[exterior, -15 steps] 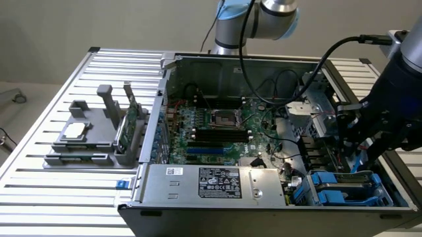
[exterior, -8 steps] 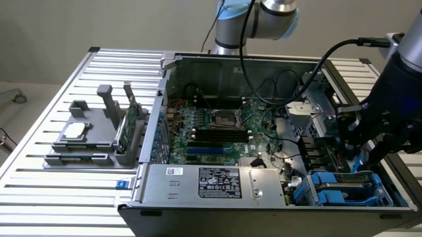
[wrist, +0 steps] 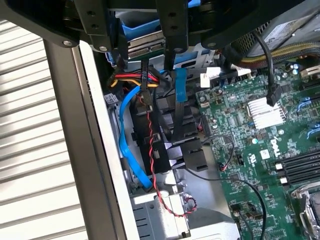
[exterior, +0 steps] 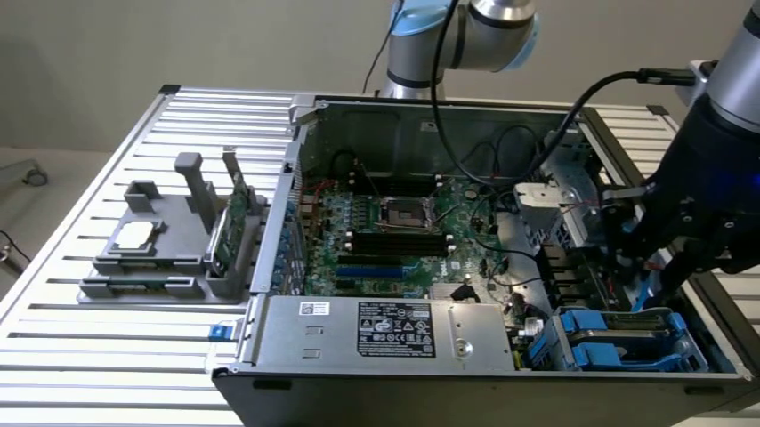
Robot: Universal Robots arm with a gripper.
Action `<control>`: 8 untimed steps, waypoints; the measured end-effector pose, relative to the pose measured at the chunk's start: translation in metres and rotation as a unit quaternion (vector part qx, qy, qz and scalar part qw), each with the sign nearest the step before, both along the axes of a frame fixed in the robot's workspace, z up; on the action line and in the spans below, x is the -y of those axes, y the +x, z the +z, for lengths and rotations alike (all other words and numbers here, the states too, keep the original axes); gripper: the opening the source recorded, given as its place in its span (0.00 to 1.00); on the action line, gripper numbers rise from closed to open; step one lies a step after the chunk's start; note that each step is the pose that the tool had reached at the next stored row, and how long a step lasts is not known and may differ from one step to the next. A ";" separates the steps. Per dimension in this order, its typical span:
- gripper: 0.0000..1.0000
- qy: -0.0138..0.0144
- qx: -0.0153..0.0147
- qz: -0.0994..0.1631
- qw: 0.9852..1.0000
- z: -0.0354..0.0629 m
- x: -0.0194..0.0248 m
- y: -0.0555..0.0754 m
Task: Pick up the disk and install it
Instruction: 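Insert the first disk wire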
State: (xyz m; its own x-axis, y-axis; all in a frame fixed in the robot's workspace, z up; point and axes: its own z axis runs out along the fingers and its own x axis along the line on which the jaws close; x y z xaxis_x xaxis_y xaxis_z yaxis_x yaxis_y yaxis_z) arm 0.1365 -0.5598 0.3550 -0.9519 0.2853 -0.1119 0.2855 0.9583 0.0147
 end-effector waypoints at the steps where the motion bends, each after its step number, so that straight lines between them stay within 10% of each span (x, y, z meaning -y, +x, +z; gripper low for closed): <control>1: 0.42 0.000 0.000 -0.001 1.000 -0.0004 -0.0008 0.000; 8: 0.27 -0.004 0.001 -0.007 1.000 -0.0033 -0.0065 0.000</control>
